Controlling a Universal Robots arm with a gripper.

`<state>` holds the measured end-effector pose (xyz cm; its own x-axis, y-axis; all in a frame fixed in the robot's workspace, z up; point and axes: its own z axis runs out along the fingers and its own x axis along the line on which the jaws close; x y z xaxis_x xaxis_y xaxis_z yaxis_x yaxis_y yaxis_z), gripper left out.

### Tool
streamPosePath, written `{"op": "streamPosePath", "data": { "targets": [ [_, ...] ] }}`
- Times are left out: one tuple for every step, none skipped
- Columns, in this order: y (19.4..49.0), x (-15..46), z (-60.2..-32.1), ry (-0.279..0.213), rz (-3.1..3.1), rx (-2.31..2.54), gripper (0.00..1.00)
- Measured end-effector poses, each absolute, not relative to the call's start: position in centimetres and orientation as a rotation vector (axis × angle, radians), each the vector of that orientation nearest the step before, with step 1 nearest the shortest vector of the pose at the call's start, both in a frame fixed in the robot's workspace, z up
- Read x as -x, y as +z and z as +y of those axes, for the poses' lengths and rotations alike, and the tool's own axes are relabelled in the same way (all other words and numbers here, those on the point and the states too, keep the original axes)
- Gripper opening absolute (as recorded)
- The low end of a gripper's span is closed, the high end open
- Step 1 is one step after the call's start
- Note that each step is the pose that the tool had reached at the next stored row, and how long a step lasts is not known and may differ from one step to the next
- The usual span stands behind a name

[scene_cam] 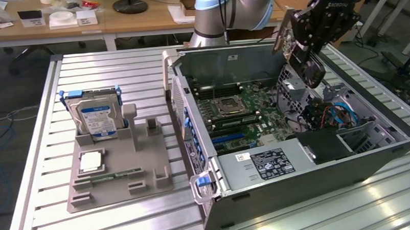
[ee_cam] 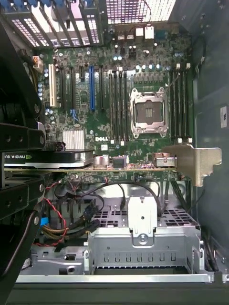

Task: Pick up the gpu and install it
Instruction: 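Pick up the gpu and move the gpu toward the slot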

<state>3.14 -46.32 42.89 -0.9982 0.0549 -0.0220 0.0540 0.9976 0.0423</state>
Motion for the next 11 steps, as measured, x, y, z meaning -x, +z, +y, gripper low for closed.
{"op": "streamPosePath", "data": {
  "targets": [
    [42.89,-3.31,-46.31,0.065,3.117,-0.085,0.27],
    [42.89,-3.55,-46.29,0.065,3.117,-0.085,0.27],
    [42.87,-3.78,-46.28,0.065,3.117,-0.085,0.27],
    [42.86,-3.98,-46.26,0.065,3.117,-0.085,0.27],
    [42.82,-4.10,-46.22,0.065,3.116,-0.085,0.27],
    [42.80,-4.16,-46.15,0.065,3.117,-0.085,0.27],
    [42.78,-4.18,-46.05,0.065,3.117,-0.085,0.27],
    [42.75,-4.18,-45.90,0.065,3.116,-0.085,0.27],
    [42.74,-4.19,-45.70,0.065,3.116,-0.085,0.27],
    [42.72,-4.19,-45.52,0.066,3.117,-0.085,0.27],
    [42.70,-4.19,-45.35,0.066,3.117,-0.085,0.27]
  ]
}}
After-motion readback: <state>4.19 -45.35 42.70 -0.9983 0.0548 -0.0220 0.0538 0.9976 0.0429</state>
